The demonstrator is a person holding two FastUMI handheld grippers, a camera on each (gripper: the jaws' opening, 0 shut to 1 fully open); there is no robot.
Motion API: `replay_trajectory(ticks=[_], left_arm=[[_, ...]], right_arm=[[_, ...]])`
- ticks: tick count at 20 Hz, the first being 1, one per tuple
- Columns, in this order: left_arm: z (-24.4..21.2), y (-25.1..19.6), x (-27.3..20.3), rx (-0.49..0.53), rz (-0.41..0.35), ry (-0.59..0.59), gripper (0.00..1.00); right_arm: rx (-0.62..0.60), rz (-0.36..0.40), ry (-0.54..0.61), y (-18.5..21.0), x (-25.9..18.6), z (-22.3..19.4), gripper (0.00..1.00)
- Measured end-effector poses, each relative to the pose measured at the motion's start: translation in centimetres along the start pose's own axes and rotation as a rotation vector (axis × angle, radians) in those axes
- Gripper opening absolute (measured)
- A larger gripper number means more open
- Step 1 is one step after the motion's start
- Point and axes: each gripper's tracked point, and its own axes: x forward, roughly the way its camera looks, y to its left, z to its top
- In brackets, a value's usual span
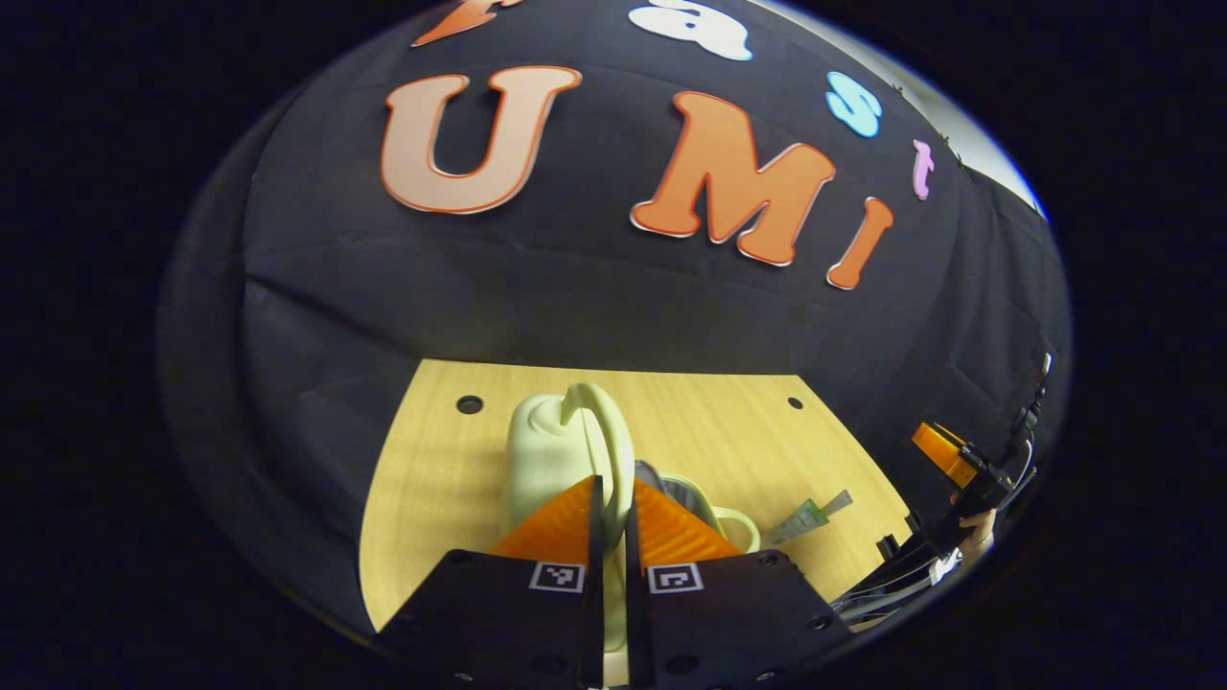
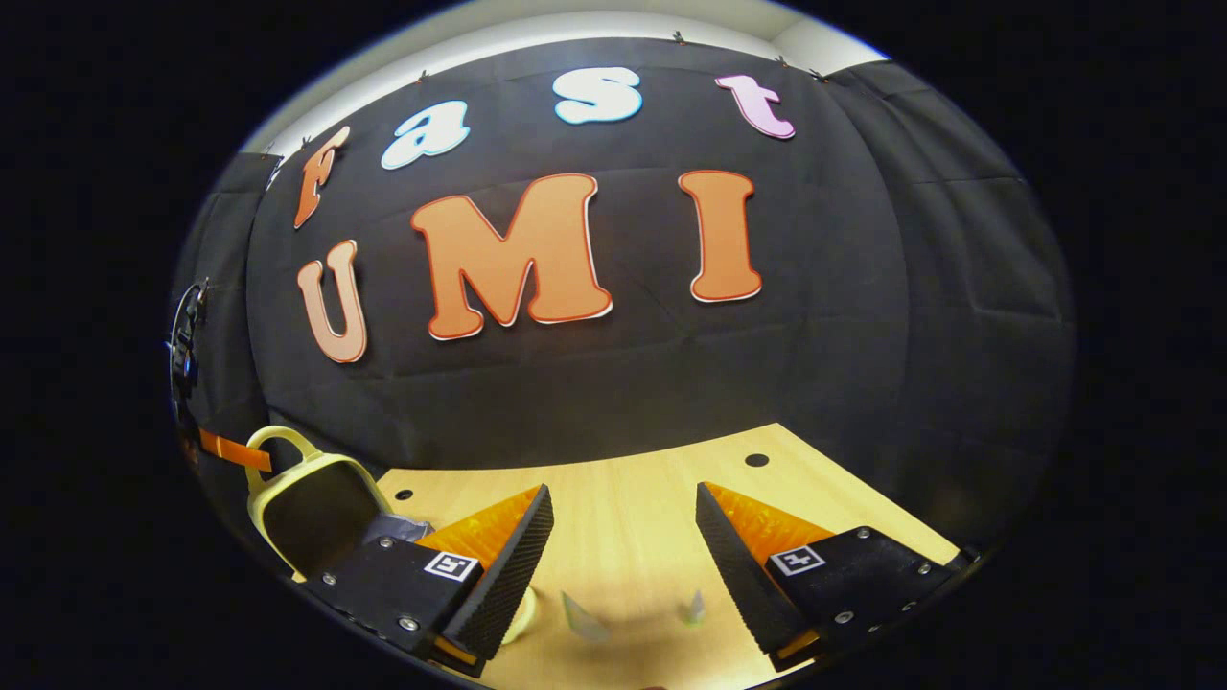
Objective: First open the suitcase, pack the skin care products into it, and then close the suitcase.
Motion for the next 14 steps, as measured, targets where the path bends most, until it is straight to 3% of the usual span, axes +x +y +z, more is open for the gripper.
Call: replay_trajectory(ticks=[7, 10, 14], left_arm=[[-2.8, 11.0, -0.3, -0.059, 0.073, -0.001, 0.1], [-5.0, 16.5, -0.1, -0.033, 0.166, 0.019, 0.09], [-9.0, 21.5, 0.3, -0.099, 0.222, 0.061, 0.1]], right_arm=[[-0.051, 0.012, 0.001, 5.8, -0.7, -0.3, 0.95], [-0.034, 0.003, 0.02, 6.1, -1.3, -0.7, 0.95], [-0.027, -0.044, 0.045, 4.7, -1.8, -1.0, 0.95]])
